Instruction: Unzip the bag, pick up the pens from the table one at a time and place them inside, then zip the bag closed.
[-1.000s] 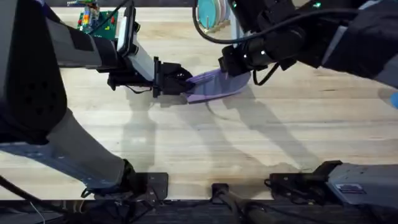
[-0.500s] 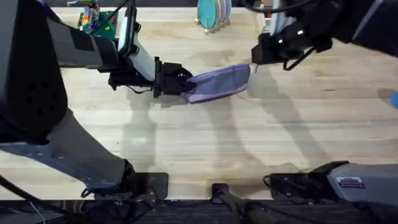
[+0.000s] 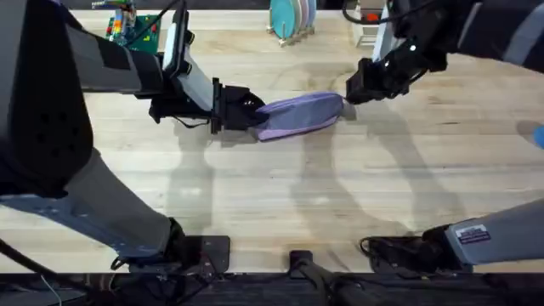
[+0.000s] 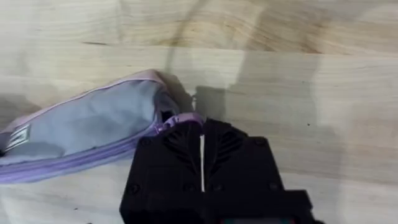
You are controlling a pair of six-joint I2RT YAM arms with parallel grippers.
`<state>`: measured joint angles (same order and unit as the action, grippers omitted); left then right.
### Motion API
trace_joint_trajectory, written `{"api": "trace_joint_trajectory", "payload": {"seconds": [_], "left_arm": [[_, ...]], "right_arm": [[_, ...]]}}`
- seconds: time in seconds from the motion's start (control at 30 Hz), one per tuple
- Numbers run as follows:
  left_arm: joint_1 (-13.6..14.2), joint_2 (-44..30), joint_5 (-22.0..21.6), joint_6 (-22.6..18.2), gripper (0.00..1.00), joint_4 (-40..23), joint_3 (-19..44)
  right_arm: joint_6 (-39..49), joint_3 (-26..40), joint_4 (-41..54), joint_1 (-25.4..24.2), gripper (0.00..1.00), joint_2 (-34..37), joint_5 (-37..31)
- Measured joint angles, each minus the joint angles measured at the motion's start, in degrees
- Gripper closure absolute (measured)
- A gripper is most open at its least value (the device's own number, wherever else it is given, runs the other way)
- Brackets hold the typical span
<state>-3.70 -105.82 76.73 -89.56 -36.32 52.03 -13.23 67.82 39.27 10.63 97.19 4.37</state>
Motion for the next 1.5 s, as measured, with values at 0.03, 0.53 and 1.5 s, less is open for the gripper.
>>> {"api": "trace_joint_trajectory", "payload": {"seconds": [0.03, 0.53, 1.5], "left_arm": [[0.04, 0.00, 0.00, 0.00, 0.960, -0.02, 0.00], [-0.31, 0.00, -0.44, 0.00, 0.960, -0.09, -0.02], [-0.31, 0.00, -0.39, -0.10, 0.855, -0.08, -0.02]], "right_arm": [[-0.01, -0.21, -0.04, -0.11, 0.968, 0.63, 0.38], [-0.44, -1.67, -0.61, -2.44, 0.970, 0.06, -5.94], [-0.40, -1.10, 6.29, -2.40, 0.005, -26.90, 3.42]]}}
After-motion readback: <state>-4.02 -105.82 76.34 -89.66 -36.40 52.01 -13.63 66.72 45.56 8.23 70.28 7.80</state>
